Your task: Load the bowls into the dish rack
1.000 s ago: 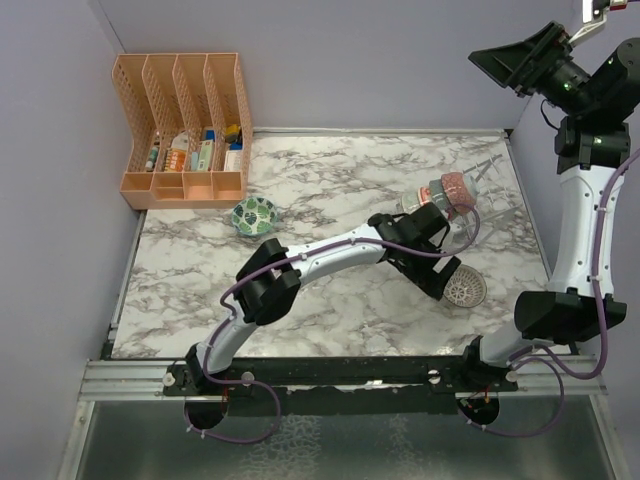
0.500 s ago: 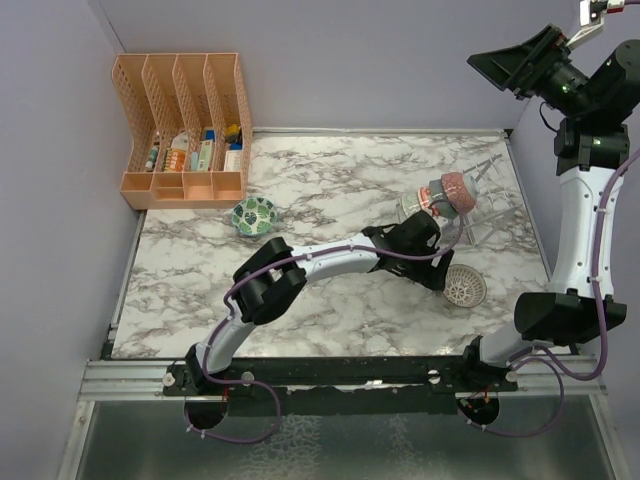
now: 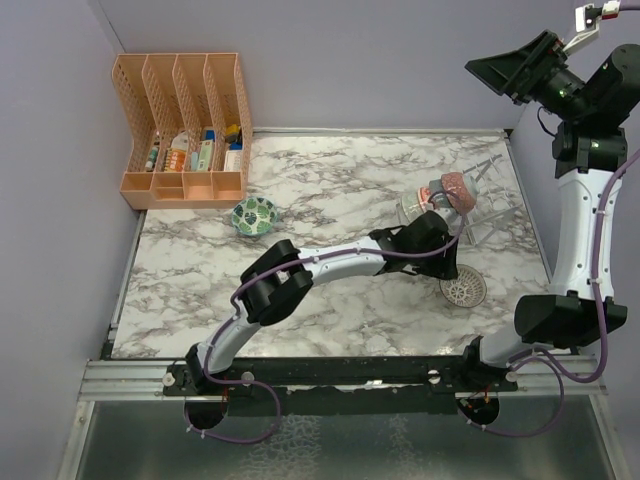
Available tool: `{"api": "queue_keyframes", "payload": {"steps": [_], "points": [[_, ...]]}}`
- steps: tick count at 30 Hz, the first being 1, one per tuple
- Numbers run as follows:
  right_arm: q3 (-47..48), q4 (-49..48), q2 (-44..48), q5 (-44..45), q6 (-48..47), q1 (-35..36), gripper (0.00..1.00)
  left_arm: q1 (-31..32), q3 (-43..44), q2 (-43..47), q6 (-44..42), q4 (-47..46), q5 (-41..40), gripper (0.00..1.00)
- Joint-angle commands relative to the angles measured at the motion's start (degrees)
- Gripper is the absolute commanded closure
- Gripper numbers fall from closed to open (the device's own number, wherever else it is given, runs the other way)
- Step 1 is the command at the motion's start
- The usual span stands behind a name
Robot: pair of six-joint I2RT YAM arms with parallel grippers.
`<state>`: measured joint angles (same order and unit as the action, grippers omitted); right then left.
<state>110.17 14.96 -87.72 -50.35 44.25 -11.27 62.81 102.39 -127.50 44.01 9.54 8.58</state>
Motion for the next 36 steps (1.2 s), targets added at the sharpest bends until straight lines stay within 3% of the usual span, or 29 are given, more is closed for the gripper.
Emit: {"api": "queue_keyframes", "payload": {"steps": [1, 7, 12, 16, 24, 31, 36], "points": [[-0.66, -0.68, 2.15, -0.01, -0.75, -0.33, 0.00, 1.66, 1.77, -2.83, 1.61, 0.48, -1.91, 0.46], [-1.56, -0.81, 2.38, -0.06, -0.83, -0.33, 0.00, 2.58, 2.89, -4.74, 0.70, 1.52, -2.49, 0.46], [-1.71, -0.64, 2.64, 0.25, -0.80, -0.33, 0.00, 2.52, 1.41, -4.02, -0.40, 2.10, -3.03, 0.64], [-1.14, -0.61, 2.76, 0.49, -0.79, -0.33, 0.00, 2.51, 0.95, -2.21, -2.50, 4.76, -4.34, 0.72], [-0.02, 0.24, 2.99, 1.57, -0.78, -0.34, 0.00, 2.12, -9.62, 12.61, -10.29, 15.21, -15.11, 0.96], [-1.07, -1.98, 3.01, 0.84, 1.01, -0.33, 0.00, -1.46, -21.02, 27.05, -11.73, 22.51, -22.01, 0.97], [-3.15, -3.33, 3.70, 0.43, 1.94, -0.33, 0.00, -7.12, -31.04, 33.84, -14.17, 19.21, -18.14, 0.97]]}}
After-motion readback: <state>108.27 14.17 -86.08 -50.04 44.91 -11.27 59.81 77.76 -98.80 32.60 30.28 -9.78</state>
